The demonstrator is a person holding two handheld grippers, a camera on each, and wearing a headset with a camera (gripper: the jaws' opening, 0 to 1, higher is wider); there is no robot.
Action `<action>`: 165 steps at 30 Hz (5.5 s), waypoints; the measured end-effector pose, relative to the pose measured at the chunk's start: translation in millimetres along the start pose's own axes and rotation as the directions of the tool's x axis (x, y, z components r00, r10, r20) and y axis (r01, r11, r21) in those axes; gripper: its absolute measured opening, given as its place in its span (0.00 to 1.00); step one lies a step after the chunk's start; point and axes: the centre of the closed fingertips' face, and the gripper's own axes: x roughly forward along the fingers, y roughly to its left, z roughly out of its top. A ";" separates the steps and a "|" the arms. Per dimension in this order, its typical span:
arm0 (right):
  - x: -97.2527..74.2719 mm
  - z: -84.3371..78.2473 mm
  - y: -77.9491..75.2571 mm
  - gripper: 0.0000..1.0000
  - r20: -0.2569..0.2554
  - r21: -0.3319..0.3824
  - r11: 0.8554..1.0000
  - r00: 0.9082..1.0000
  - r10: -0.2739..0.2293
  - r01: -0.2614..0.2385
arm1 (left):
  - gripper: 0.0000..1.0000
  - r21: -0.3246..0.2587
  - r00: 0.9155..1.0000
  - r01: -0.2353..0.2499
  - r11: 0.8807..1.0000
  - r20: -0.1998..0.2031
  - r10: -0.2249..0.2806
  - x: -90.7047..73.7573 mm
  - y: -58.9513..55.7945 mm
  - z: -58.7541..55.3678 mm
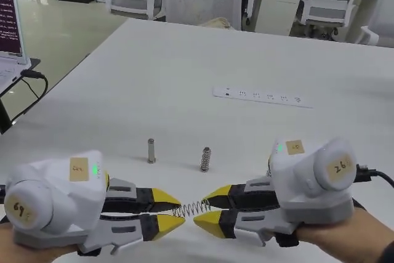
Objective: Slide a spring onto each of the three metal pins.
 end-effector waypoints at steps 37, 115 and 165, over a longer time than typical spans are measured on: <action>1.0 24.4 20.5 0.09 -0.246 -0.258 0.958 0.967 0.060 -0.125 | 0.02 -0.007 1.000 -0.008 1.000 0.001 0.008 0.8 -2.0 -3.9; 20.2 52.7 -1.4 0.08 -0.374 -0.327 0.927 0.926 0.053 -0.185 | 0.34 -0.179 0.987 -0.155 0.972 0.023 0.162 -18.1 28.6 -19.7; 40.2 96.8 -42.8 0.08 -0.318 -0.350 0.927 0.948 0.017 -0.134 | 0.75 -0.213 0.947 -0.318 0.924 -0.030 0.319 -41.5 42.2 -53.4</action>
